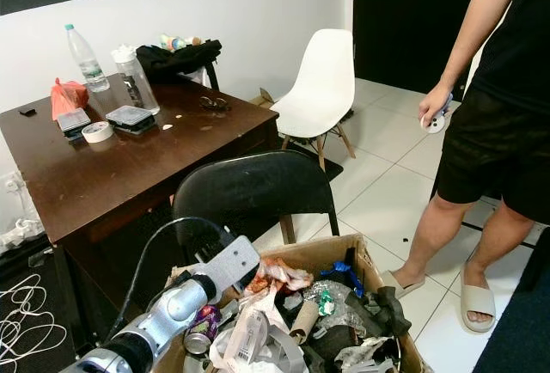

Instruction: Picking trash to rubbish bin

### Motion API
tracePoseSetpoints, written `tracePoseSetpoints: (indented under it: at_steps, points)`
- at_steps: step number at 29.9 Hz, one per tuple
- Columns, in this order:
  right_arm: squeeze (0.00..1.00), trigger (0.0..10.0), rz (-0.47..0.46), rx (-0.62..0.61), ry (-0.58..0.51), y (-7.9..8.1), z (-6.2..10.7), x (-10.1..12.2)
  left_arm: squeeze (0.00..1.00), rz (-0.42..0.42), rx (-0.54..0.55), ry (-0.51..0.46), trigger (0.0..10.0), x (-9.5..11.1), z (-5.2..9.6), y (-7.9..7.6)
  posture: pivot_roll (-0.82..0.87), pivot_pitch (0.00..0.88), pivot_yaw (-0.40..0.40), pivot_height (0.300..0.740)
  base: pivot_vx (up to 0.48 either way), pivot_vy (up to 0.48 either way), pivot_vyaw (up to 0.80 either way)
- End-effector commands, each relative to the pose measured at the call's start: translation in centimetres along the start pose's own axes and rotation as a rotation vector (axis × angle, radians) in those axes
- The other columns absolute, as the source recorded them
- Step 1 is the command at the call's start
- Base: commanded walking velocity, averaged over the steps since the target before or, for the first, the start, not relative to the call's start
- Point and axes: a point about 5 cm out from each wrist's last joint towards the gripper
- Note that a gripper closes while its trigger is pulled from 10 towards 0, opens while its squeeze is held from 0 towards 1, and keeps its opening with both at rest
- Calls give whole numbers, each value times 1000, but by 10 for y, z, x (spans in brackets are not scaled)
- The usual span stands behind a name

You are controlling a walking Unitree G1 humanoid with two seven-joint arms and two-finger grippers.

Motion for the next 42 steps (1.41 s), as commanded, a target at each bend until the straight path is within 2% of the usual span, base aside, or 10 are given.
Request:
tracePoseSetpoints:
  at_steps: [1,5,7,11,13,14,16,19,25,42]
  points:
    - [0,10000,3,12,6,5,0,-2,0,-1,-88,78,10000,-23,12,-11,-278,111,127,740,0,0,0]
    - [0,10000,3,14,5,6,0,-2,0,57,-132,135,10000,-39,21,-20,-275,111,129,740,0,0,0]
    - [0,10000,3,16,4,7,0,-1,0,122,-165,223,10000,-59,33,-31,-270,112,132,740,0,0,0]
    - [0,10000,3,19,4,8,1,-1,0,123,-205,314,10000,-78,47,-44,-269,112,132,740,0,0,0]
    - [0,10000,3,22,5,9,1,-1,0,160,-237,395,10000,-95,61,-57,-267,114,133,740,0,0,0]
    - [0,10000,3,22,5,9,1,-1,0,160,-237,395,10000,-95,61,-57,-267,114,133,740,0,0,0]
    - [0,10000,5,24,6,10,1,-2,0,230,-262,475,10000,-111,77,-69,-265,114,132,740,0,0,0]
    - [0,10000,7,26,7,11,1,-2,0,289,-259,527,10000,-121,89,-76,-263,116,131,740,0,-268,0]
    - [0,10000,9,26,8,11,1,-3,0,317,-256,556,10000,-127,96,-81,-263,116,131,740,0,-461,0]
    - [0,10000,7,24,16,10,1,-7,0,362,-268,616,10000,-133,105,-96,-272,125,132,740,0,0,0]
Point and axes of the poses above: a point about 5 cm out from each wrist's last joint towards the gripper, its own z axis pointing back from the gripper into the wrist, its own x axis along the axis of the wrist's last joint, y = z × x, and after that the axes turned 3 degrees about z, right-handed
